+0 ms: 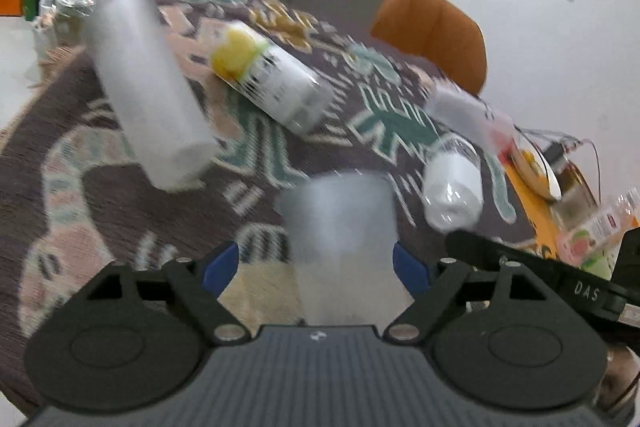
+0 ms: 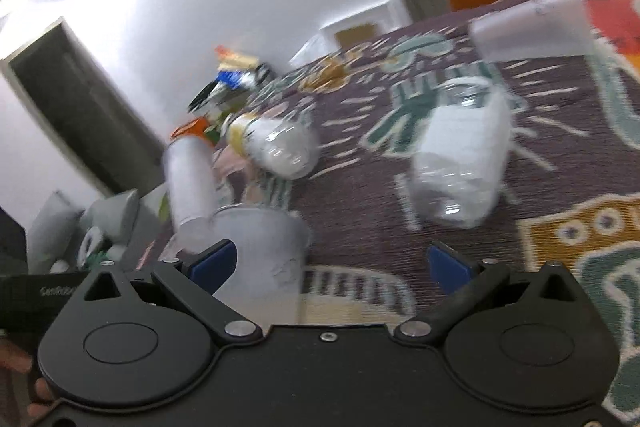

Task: Flip cup upright
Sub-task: 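Grasp the frosted cup with the right gripper while the left gripper releases it, then rotate the frosted cup with the right gripper so its rim faces up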

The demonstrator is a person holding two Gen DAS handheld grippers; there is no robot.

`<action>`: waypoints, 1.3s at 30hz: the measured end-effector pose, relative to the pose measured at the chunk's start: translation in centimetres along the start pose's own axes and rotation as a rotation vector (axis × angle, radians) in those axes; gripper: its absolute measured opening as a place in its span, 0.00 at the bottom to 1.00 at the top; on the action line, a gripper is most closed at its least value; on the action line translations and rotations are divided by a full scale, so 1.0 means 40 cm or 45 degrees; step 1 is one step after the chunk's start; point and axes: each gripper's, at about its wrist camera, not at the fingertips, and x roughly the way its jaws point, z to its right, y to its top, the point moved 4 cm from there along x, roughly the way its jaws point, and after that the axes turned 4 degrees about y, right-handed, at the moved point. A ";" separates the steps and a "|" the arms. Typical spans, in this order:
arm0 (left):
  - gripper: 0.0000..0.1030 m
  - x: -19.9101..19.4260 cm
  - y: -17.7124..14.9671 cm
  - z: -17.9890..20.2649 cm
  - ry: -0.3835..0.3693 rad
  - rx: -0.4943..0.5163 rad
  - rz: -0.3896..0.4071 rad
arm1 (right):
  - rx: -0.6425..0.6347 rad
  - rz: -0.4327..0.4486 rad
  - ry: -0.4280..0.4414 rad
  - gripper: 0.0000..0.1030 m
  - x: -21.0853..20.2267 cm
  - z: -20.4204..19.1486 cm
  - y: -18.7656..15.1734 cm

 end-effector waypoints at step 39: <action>0.91 -0.070 -0.043 -0.280 0.226 -0.309 0.234 | -0.102 -0.435 0.125 0.73 0.197 -0.093 0.071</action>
